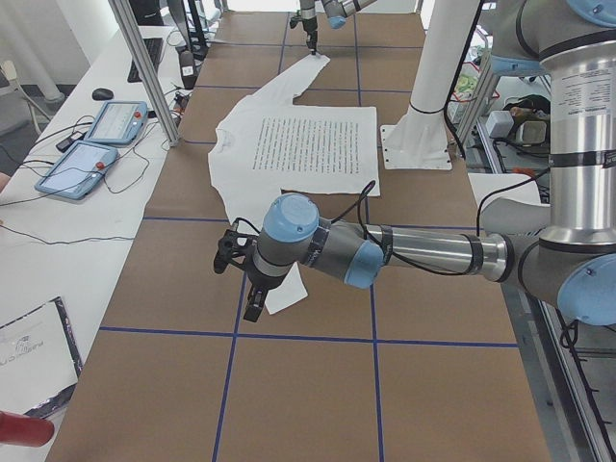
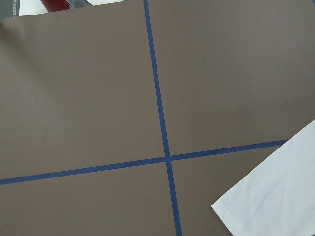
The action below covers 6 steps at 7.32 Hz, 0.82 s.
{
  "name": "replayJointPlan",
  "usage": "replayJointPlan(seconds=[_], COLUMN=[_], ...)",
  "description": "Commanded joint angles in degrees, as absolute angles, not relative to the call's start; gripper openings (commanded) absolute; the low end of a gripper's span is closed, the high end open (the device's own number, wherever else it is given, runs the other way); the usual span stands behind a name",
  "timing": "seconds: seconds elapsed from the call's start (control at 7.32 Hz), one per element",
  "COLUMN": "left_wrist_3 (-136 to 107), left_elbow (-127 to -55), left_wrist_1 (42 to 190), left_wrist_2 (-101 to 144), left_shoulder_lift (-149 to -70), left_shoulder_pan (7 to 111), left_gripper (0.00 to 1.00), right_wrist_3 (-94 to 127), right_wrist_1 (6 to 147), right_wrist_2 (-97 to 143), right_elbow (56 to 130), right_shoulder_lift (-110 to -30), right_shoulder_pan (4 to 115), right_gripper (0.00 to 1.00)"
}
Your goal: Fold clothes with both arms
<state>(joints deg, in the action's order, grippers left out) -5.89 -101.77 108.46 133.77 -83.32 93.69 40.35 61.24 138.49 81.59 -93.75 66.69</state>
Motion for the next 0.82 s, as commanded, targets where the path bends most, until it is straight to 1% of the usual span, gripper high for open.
replayJointPlan(seconds=[0.0, 0.27, 0.41, 0.55, 0.68], left_wrist_3=[-6.0, -6.0, -6.0, -6.0, -6.0], left_elbow=[-101.8, -101.8, -101.8, -101.8, -101.8], left_wrist_1=[108.5, 108.5, 108.5, 108.5, 108.5], left_wrist_2=[133.8, 133.8, 133.8, 133.8, 133.8], left_shoulder_lift=[-83.3, -83.3, -83.3, -83.4, -83.5], left_shoulder_pan=[93.7, 93.7, 93.7, 93.7, 93.7], left_gripper=[1.00, 1.00, 1.00, 1.00, 1.00], right_wrist_3=[44.0, 46.6, 52.3, 60.3, 68.9], right_wrist_1=[61.8, 61.8, 61.8, 61.9, 61.9], right_wrist_2=[139.9, 139.9, 139.9, 139.9, 139.7], right_elbow=[87.4, 90.2, 92.7, 95.9, 95.9], right_shoulder_lift=[-94.4, -94.7, -93.7, -91.2, -85.8], right_shoulder_pan=[66.9, 66.8, 66.0, 63.0, 60.0], right_gripper=[0.00, 0.00, 0.00, 0.00, 0.00])
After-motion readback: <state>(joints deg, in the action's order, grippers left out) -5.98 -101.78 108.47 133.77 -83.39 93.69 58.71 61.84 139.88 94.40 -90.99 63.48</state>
